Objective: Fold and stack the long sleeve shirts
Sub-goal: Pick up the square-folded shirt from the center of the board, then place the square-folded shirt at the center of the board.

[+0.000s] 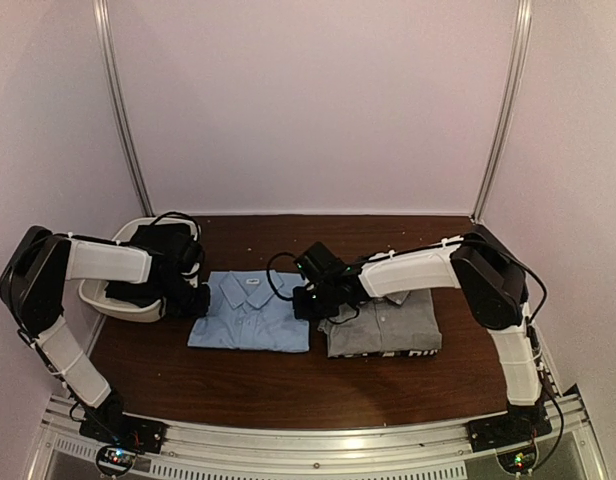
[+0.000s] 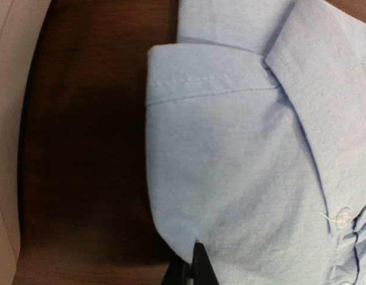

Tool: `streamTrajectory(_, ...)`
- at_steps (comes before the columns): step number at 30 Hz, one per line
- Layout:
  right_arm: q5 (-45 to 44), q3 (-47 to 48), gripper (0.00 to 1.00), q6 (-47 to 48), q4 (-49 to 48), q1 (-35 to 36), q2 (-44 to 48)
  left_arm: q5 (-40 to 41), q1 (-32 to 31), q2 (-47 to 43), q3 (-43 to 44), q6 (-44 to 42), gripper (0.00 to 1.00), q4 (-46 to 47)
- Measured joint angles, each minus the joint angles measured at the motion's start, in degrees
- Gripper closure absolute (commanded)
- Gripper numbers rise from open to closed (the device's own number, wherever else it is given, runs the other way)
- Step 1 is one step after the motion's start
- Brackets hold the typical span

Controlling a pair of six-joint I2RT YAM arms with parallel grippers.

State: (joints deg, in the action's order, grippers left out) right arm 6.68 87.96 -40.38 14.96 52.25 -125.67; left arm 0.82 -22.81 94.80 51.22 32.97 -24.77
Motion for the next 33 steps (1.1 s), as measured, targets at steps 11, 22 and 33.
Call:
streamTrajectory(11, -1.75, 10.86, 1.0, 3.67, 6.64, -0.37, -0.79, -5.33, 0.22, -3.78, 4.74, -1.2, 1.0, -3.8)
streamTrajectory(22, -3.96, 12.94, 1.0, 7.13, 11.87, -0.57, 3.96, -10.67, -2.45, -8.44, 12.28, -1.03, 1.0, -6.97)
streamTrajectory(33, -7.67, -2.25, 1.0, 8.94, 13.11, -3.72, 25.79, -10.91, -16.2, -5.64, 23.61, 3.96, 1.0, -7.13)
